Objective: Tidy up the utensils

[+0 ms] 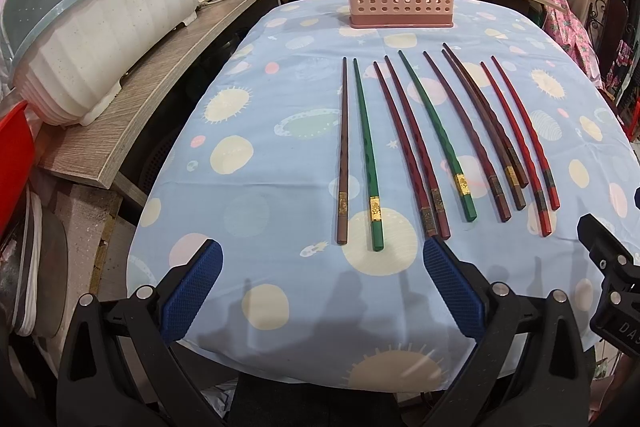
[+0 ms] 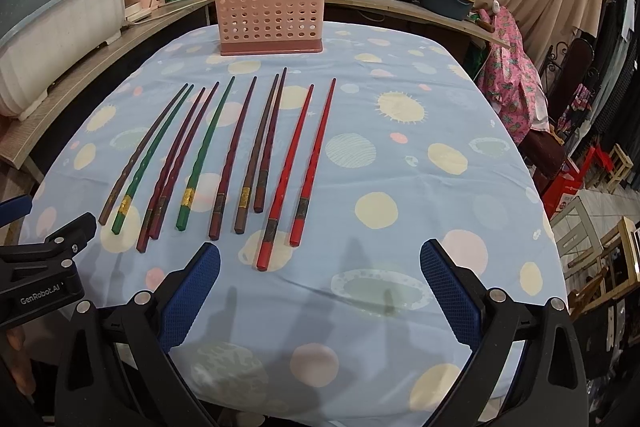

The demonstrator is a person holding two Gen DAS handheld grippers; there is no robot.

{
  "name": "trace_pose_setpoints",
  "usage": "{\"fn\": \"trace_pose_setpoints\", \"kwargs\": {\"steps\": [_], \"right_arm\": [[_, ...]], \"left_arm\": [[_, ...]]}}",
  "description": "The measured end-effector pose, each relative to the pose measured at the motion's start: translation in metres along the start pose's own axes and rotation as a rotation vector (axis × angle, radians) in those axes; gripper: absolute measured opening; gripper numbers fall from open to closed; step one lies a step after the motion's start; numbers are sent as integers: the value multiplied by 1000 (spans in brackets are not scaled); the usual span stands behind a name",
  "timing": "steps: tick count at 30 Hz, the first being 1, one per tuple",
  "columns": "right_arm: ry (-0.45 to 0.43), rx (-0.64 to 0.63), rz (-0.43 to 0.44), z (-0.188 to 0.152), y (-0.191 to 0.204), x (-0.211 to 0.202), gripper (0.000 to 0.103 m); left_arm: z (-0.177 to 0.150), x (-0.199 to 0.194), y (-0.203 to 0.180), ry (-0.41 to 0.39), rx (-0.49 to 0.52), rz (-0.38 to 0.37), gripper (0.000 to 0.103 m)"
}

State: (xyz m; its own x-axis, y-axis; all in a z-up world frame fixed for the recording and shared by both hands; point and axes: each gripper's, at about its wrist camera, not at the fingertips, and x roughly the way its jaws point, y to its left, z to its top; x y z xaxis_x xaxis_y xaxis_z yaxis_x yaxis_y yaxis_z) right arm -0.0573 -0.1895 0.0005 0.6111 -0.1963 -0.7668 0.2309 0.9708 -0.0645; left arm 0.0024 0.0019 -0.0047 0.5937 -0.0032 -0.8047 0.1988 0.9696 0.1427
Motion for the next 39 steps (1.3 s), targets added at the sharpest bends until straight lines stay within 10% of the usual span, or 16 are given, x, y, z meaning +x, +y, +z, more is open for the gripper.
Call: {"fn": "trace_pose_setpoints", "kwargs": {"steps": [39], "right_arm": [[13,13,4,-1,-2,3,96]], "left_arm": [[-2,4,0,5,0,-3,96]]}}
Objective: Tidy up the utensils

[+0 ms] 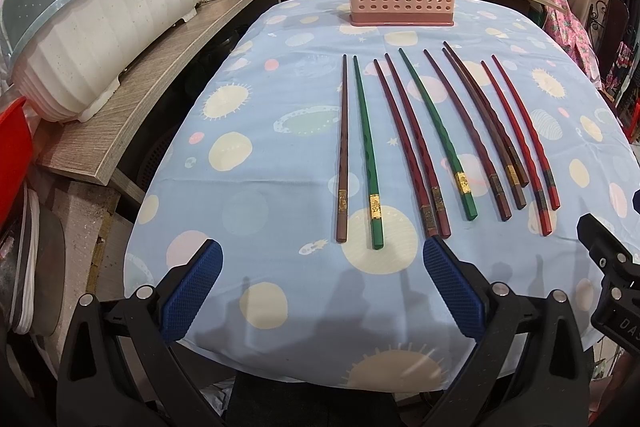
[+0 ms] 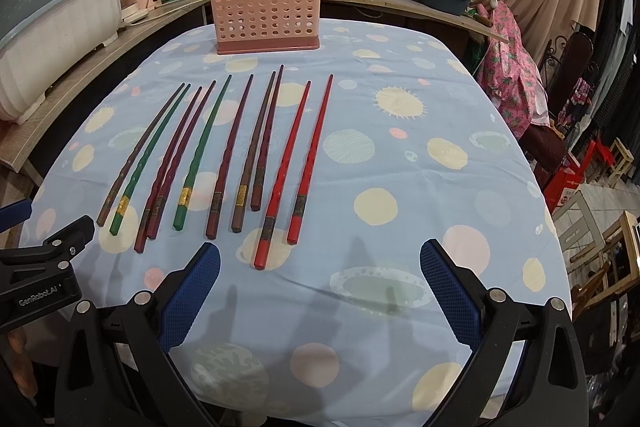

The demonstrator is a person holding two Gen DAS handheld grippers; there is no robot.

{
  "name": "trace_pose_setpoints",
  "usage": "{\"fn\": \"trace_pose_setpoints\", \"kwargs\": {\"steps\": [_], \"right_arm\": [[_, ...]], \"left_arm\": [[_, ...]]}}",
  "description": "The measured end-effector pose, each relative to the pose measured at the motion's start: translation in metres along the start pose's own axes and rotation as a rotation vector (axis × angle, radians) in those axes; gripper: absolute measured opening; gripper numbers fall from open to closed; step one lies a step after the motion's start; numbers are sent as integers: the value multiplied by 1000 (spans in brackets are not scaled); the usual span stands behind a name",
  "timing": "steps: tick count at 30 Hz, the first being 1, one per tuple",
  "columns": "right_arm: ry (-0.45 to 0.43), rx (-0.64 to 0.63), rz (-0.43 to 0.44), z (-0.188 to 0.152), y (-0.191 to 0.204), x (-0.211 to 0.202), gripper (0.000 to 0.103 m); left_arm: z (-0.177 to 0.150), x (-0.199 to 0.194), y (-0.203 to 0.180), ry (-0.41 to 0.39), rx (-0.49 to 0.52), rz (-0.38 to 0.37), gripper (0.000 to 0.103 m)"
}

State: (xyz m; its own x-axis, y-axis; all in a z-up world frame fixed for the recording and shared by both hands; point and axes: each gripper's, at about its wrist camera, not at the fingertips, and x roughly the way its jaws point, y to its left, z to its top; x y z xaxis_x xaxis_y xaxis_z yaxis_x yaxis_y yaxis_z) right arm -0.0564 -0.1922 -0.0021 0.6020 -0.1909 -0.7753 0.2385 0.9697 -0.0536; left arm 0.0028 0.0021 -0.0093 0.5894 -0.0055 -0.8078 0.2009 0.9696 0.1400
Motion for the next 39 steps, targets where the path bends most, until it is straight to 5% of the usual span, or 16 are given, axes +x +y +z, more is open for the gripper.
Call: {"fn": "trace_pose_setpoints", "kwargs": {"steps": [26,39], "right_arm": [[23,67,-28,33,-23,48,95],[79,46,6,37,-12,80,65]], "left_arm": [[23,62,32,62,-106,-8,92],[23,76,33,82,-111,-18,90]]}}
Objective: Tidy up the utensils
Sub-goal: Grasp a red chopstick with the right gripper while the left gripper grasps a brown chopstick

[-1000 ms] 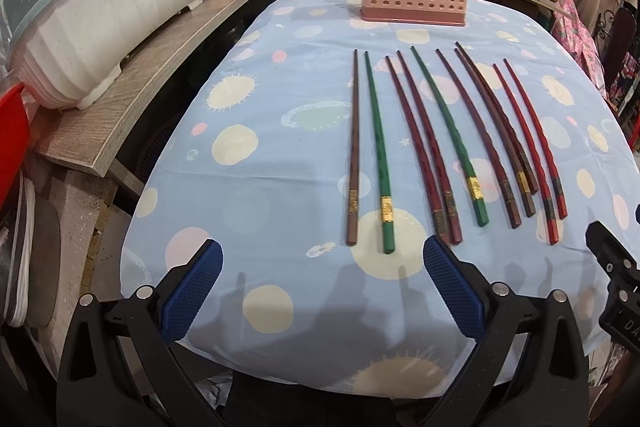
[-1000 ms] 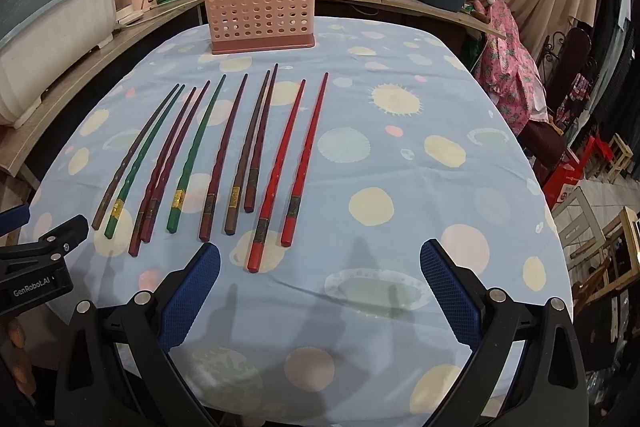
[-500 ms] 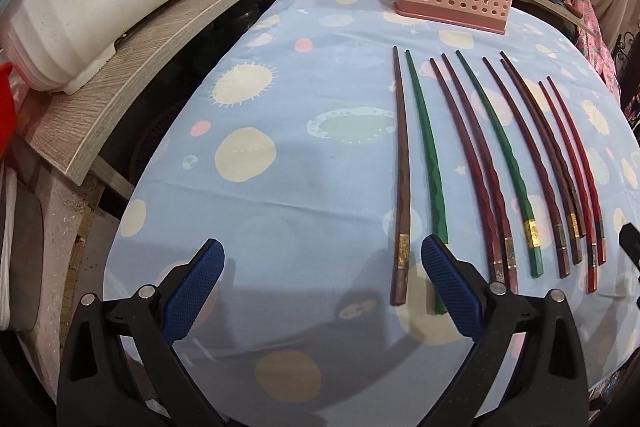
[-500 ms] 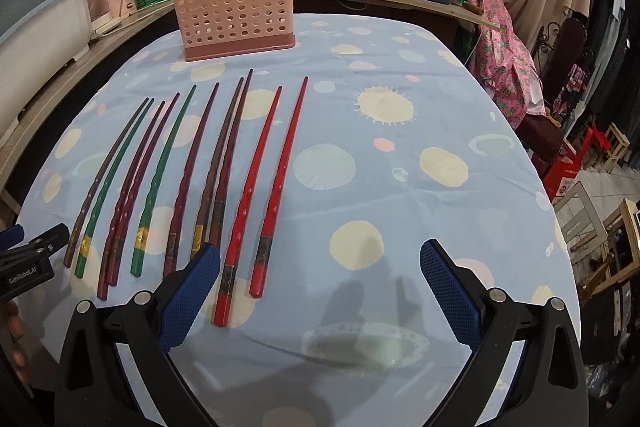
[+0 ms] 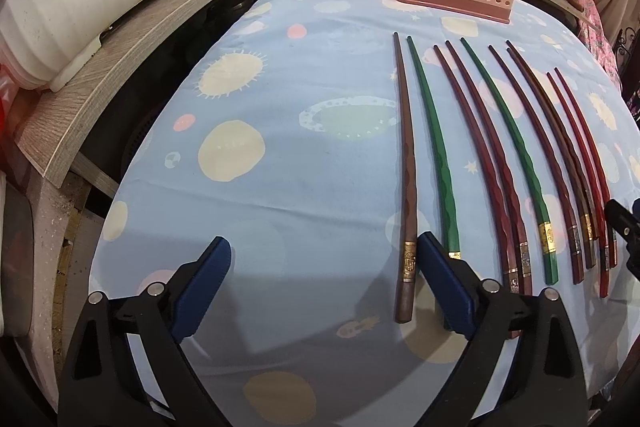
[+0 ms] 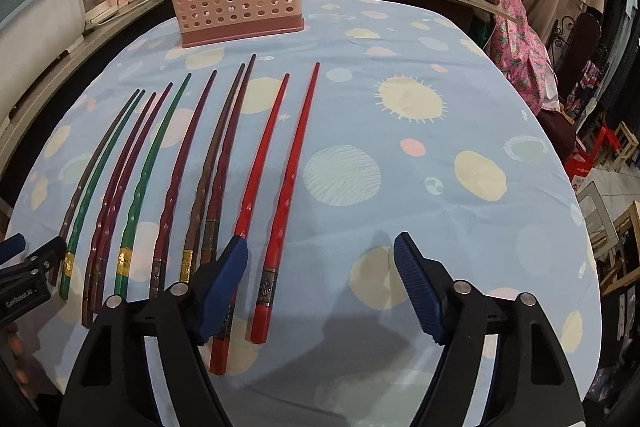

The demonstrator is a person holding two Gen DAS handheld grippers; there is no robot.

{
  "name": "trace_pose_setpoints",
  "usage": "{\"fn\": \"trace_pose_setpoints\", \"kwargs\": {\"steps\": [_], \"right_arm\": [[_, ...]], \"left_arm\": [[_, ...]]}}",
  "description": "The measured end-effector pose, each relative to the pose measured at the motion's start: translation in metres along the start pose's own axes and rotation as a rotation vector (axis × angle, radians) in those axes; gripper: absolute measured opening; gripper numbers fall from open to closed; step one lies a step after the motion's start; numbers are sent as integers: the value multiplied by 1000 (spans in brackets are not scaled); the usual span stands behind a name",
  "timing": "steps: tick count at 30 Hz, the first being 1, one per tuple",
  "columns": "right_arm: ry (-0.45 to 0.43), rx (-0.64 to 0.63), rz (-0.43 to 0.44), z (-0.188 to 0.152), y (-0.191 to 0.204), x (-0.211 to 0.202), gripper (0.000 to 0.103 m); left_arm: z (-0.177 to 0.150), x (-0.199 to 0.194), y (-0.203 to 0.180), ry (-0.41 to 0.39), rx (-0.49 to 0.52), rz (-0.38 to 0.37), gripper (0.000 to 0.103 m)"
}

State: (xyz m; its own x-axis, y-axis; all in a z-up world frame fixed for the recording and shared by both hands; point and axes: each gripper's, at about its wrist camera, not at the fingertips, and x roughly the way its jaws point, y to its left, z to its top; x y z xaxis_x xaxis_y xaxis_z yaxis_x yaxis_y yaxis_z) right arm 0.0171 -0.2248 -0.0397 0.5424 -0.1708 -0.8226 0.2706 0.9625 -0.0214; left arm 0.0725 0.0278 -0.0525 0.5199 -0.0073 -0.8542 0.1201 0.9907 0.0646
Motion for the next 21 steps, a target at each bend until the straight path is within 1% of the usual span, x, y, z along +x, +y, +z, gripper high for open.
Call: {"fn": "trace_pose_setpoints", "kwargs": {"steps": [1,2,4,6,9,11,12,13,14,15,16,17,18,19,20,21], "right_arm": [[7,3,4,-1,0,2,61],[2,11,12,-1,-2,2,61],[-1,14,11,-1,-3,2,57],[-4,13,12,-2,-4,1,54],[-11,9,19,-4,-5,-1,46],[-13,7,29,-5,-6,-2,39],[-12,5,34,-5,-6,-3,33],[-12,3,40,-6,-7,-3,28],[-12,2,47,-6,-7,-4,25],[-11,3,54,-7,-8,-4,19],[-9,4,60,-8,-8,-5,14],[-7,6,68,-8,-9,-5,12],[-6,8,76,-9,-9,-6,8],[-4,9,79,-10,-9,-7,7],[-2,8,82,-11,-9,-7,7],[0,9,85,-12,-10,-8,7]], "left_arm": [[0,0,1,1,-2,-3,89],[0,0,1,0,-3,-5,89],[-1,-1,2,-2,-3,-7,87],[-2,-2,4,-1,-10,-19,83],[-3,-3,6,6,-23,-54,72],[-4,-6,5,10,-22,-68,63],[-4,-7,4,9,-16,-75,60],[-5,-8,3,8,-10,-81,55],[-6,-9,2,7,-7,-88,50],[-6,-10,2,8,-5,-94,47],[-6,-11,2,9,-3,-102,41],[-7,-12,2,11,-4,-112,33],[-6,-13,3,14,-7,-120,29],[-6,-13,4,18,-12,-132,22],[-6,-13,5,23,-18,-146,12],[-6,-14,6,30,-24,-159,11]]}}
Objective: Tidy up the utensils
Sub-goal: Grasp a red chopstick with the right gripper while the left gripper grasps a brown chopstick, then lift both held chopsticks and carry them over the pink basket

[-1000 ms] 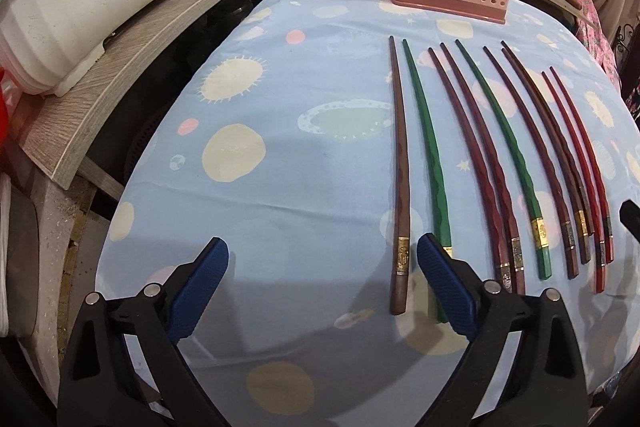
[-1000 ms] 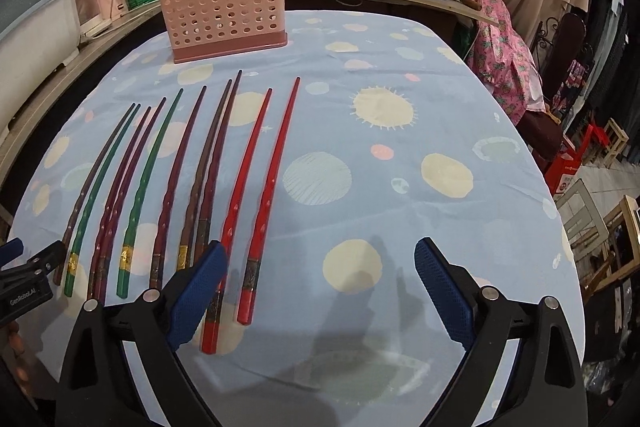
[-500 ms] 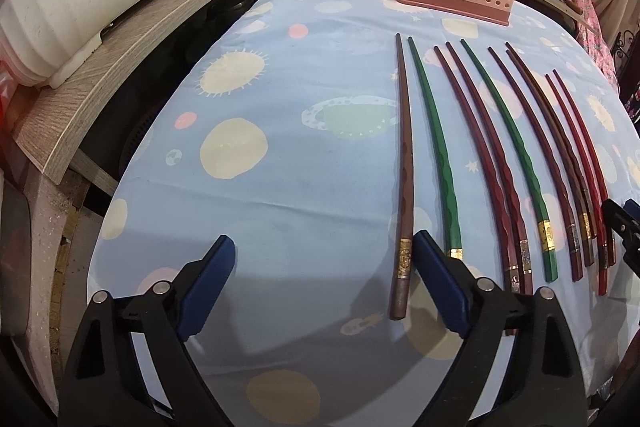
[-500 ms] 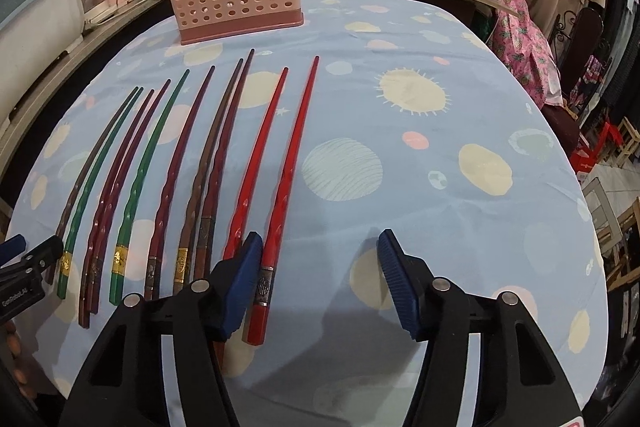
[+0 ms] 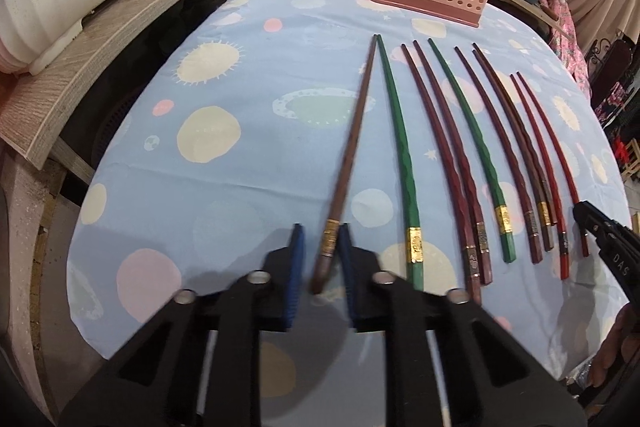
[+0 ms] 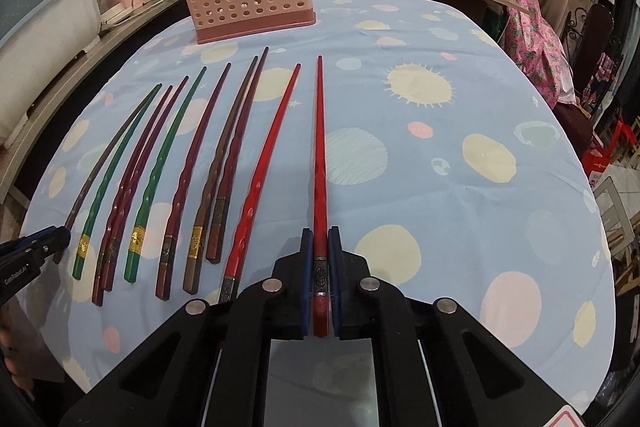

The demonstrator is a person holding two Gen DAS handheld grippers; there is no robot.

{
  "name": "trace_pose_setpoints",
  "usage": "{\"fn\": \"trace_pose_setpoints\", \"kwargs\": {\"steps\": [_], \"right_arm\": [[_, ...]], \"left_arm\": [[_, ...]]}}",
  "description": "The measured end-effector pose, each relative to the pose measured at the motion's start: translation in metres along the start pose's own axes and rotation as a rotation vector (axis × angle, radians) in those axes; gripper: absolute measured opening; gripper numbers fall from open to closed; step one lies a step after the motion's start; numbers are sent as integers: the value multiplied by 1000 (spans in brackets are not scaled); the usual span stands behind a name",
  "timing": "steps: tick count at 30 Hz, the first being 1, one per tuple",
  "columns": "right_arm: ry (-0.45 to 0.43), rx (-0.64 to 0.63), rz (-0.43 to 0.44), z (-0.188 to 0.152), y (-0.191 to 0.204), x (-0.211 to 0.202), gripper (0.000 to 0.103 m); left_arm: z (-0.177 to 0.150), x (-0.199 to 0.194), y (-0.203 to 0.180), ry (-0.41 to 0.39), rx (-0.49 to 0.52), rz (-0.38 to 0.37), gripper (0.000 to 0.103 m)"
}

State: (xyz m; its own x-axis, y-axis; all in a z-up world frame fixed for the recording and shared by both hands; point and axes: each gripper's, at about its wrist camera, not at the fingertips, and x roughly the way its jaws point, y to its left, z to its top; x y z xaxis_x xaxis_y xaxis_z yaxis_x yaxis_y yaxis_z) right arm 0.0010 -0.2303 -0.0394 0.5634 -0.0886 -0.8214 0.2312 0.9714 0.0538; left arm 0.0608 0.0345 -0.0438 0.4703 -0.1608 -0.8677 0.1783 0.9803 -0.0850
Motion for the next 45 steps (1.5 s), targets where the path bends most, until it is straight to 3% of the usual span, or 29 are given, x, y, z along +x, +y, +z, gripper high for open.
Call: {"fn": "trace_pose_setpoints", "kwargs": {"steps": [6,12,25,45], "right_arm": [[-18,20,16,2,-7,-18,7],[-99,55,34,31,-21,-57,7],[-320,97,34,129,-37,-112,7],[-438,136,155,235,-34,-120,7]], "left_arm": [[1,-12,1,-16,-6,-16,7],[23,-45,4,-93,-25,-33,7],[111,-100,5,-298,-31,-51,7],[242,-145,-25,-496,-26,-107,7]]}}
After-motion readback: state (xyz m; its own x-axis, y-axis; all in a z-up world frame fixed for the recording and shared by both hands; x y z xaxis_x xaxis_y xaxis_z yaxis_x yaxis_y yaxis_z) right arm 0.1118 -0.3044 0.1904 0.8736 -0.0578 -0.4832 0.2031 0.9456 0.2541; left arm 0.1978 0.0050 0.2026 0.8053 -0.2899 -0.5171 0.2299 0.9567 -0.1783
